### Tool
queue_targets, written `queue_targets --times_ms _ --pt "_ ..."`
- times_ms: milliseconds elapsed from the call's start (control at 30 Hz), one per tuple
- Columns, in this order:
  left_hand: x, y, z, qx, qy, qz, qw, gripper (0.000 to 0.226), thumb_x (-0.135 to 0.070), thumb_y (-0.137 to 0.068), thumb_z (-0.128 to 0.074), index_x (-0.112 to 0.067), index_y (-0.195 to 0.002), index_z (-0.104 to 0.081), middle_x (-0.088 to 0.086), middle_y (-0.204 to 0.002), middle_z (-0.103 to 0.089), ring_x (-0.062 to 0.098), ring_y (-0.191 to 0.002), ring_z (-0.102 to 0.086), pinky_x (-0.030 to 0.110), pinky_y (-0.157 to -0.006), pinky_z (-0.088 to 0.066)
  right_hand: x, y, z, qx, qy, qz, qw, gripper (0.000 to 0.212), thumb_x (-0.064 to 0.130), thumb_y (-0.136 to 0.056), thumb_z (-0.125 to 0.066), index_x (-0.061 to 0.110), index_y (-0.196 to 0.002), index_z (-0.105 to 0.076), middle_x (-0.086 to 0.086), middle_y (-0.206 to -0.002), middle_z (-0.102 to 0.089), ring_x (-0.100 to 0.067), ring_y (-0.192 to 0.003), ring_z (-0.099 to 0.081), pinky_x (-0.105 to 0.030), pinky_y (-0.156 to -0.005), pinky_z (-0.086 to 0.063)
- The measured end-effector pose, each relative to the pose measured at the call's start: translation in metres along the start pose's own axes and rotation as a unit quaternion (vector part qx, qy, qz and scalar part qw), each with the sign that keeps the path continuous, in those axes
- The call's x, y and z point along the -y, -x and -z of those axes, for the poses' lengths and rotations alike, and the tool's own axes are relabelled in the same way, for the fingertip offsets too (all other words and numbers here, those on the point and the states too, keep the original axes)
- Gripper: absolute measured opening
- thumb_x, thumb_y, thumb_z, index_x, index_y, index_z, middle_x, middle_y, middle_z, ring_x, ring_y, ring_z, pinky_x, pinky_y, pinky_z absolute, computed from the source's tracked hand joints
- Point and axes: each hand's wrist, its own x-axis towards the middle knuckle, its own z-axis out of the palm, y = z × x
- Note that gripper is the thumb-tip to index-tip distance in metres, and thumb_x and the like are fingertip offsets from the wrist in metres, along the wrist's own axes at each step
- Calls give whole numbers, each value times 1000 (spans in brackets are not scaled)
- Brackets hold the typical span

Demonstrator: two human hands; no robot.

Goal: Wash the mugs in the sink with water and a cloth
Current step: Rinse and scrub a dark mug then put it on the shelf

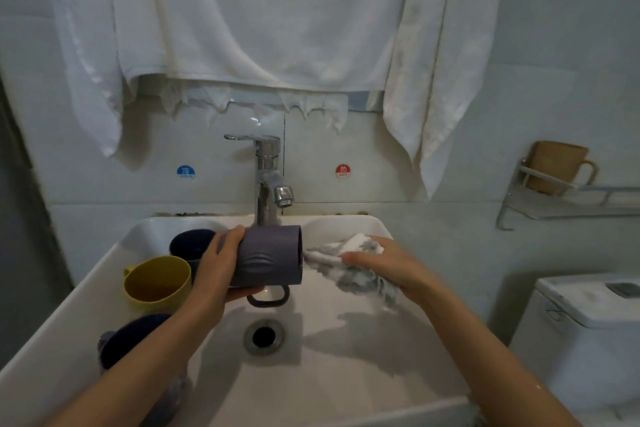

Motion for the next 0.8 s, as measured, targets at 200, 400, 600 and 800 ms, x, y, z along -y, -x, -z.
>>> queue_targets --times_ms 200,400,600,800 --pt "5 14 -2 37 61 29 997 22 -35 -94 -47 -20 -109 -41 11 -115 -49 23 -87 -53 40 -63 -51 -27 -2 -4 -74 4 78 994 20 26 -80 -73 15 -73 -58 7 -62 -55 -3 -55 -52 -11 -51 -40" --pt "10 22 -8 66 29 -1 997 16 -33 -94 -50 -24 -105 -45 4 -106 -52 19 -87 -55 39 -58 -54 -38 -10 -1 -145 8 103 984 9 21 -93 -54 20 -84 -55 7 -67 -52 -7 -58 -47 -21 -54 -39" --pt "14 25 -9 113 58 30 992 8 -35 -93 -51 -28 -97 -51 3 -105 -56 23 -92 -57 48 -71 -53 -33 -9 6 -118 -180 -24 976 17 31 -93 -50 16 -94 -57 -3 -86 -55 -21 -79 -53 -25 -58 -42" --pt "22 26 -8 151 -2 -4 988 32 -33 -92 -51 -23 -122 -47 10 -124 -51 29 -105 -57 48 -74 -56 -36 -17 35 -247 -56 -21 967 26 19 -80 -70 6 -97 -56 -13 -90 -61 -25 -78 -58 -36 -68 -50"
